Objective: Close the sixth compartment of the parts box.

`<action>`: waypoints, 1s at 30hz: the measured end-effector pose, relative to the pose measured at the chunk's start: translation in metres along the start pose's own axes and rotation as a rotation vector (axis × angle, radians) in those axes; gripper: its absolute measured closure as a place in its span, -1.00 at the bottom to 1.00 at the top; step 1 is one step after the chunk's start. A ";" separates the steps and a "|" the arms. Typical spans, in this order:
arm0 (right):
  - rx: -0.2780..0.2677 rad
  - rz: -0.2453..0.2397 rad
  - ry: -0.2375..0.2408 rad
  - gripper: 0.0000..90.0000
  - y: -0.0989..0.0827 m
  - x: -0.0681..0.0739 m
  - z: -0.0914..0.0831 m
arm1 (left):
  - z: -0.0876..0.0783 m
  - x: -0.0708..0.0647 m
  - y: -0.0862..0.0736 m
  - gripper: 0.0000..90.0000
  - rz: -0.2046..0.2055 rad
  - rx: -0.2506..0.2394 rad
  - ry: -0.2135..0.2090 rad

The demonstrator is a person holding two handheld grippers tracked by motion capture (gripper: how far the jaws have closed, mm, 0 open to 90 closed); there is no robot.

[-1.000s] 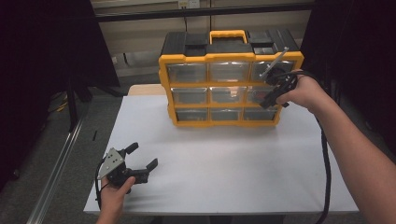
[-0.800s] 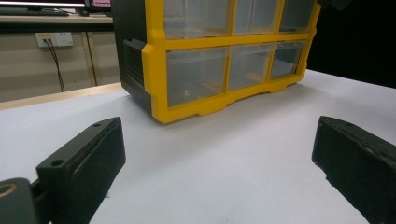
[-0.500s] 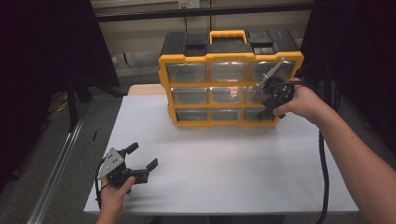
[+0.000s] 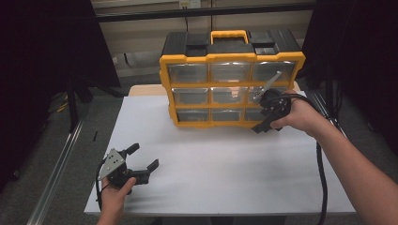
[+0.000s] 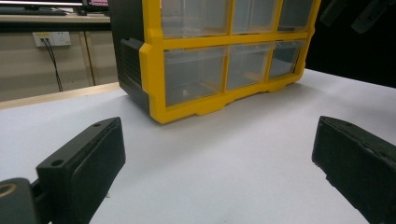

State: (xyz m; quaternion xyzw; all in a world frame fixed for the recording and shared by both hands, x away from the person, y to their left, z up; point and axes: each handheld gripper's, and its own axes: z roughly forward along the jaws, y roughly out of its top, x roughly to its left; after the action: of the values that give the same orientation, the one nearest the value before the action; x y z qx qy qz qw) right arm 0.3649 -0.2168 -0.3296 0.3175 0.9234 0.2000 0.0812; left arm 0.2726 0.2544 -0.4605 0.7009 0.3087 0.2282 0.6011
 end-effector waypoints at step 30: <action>-0.039 0.030 -0.010 -0.66 -0.040 0.017 0.017 | 0.000 -0.001 0.000 -0.93 0.001 -0.002 0.005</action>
State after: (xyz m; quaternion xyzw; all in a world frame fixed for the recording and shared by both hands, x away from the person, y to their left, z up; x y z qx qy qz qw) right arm 0.3338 -0.2294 -0.3619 0.3308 0.9140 0.2176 0.0889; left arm 0.2718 0.2542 -0.4600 0.6997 0.3097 0.2307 0.6011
